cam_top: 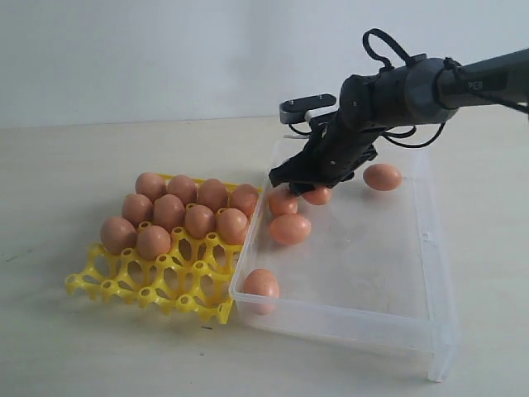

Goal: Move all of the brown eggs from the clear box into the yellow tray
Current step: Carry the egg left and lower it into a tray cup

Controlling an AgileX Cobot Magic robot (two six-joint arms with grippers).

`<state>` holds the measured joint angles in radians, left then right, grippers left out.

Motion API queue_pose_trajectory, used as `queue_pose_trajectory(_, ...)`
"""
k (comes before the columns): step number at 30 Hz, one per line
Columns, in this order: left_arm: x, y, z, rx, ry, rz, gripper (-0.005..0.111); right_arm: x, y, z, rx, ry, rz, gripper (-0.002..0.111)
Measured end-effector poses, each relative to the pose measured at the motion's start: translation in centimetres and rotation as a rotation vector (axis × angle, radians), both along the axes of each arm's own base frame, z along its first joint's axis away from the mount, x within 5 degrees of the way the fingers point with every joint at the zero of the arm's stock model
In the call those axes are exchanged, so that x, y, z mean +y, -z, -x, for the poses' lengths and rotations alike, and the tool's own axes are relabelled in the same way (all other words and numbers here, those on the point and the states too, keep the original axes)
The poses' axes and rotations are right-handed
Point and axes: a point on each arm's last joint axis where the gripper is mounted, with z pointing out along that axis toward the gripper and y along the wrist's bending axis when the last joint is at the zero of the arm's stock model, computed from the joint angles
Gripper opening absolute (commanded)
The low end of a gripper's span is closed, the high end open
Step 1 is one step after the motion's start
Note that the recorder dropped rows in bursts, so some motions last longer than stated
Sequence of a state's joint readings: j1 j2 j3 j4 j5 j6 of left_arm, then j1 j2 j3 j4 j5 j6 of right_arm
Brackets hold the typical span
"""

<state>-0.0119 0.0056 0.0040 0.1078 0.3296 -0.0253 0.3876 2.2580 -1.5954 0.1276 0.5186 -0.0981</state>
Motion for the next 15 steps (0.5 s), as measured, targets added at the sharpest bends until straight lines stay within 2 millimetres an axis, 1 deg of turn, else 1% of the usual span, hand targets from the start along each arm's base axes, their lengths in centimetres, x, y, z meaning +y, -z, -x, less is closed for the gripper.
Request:
queue_pose_trajectory(2, 0.0, 0.0, 0.0, 0.0, 0.0, 0.0, 0.0, -0.6, -2.0, 1.1, -0.073, 0.007, -0.022, 0.0)
queue_pose_trajectory(5, 0.0, 0.0, 0.0, 0.0, 0.0, 0.0, 0.0, -1.6, -5.6, 3.5, -0.202, 0.021, -0.069, 0.0)
queue_pose_trajectory(7, 0.0, 0.0, 0.0, 0.0, 0.0, 0.0, 0.0, -1.8, -6.8, 5.1, -0.246, 0.023, -0.09, 0.0)
queue_pose_trajectory(10, 0.0, 0.0, 0.0, 0.0, 0.0, 0.0, 0.0, -1.1, -8.4, 7.7, -0.33, 0.014, -0.147, 0.0)
queue_pose_trajectory(13, 0.0, 0.0, 0.0, 0.0, 0.0, 0.0, 0.0, 0.7, -9.6, 10.6, -0.423, 0.019, -0.258, 0.0)
queue_pose_trajectory(15, 0.0, 0.0, 0.0, 0.0, 0.0, 0.0, 0.0, 2.0, -10.1, 12.3, -0.49, 0.014, -0.336, 0.0)
